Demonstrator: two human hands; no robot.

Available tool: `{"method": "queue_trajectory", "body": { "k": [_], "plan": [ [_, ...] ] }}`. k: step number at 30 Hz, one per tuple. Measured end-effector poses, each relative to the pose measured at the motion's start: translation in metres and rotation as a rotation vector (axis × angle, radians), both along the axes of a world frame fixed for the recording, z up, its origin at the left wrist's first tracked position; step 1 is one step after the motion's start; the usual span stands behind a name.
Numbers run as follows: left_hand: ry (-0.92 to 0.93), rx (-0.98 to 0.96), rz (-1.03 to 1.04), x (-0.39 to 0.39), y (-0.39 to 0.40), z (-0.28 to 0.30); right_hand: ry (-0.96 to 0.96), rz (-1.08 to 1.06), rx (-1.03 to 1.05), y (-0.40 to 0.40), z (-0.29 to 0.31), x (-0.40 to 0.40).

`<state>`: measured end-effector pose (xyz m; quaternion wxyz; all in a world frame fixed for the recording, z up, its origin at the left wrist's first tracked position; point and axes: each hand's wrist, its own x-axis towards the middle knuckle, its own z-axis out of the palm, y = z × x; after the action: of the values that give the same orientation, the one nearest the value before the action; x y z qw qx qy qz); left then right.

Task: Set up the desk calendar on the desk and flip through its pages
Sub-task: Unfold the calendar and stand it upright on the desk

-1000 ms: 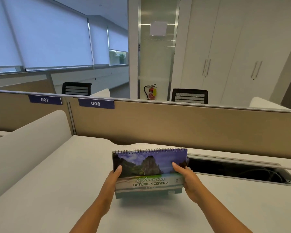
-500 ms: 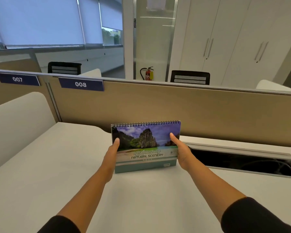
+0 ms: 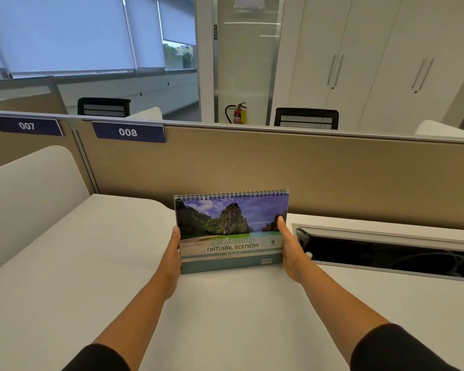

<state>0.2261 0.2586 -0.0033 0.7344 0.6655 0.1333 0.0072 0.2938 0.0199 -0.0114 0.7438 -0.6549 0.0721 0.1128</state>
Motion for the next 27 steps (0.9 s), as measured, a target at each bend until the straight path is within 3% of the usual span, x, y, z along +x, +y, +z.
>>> {"method": "queue_trajectory", "body": {
  "k": [13,17,21,27],
  "plan": [
    [0.006,-0.004,0.069,0.011,0.024,0.000,-0.069,-0.002,0.056,0.026,-0.011,0.002],
    [-0.023,-0.041,0.190,0.000,0.027,-0.009,-0.076,-0.422,0.305,0.014,-0.030,-0.016],
    [-0.149,0.043,0.555,-0.023,0.019,-0.019,-0.224,-0.517,0.015,0.021,-0.042,-0.039],
    [-0.125,0.084,0.418,-0.033,0.002,-0.024,-0.298,-0.427,-0.221,0.025,-0.045,-0.046]
  ]
}}
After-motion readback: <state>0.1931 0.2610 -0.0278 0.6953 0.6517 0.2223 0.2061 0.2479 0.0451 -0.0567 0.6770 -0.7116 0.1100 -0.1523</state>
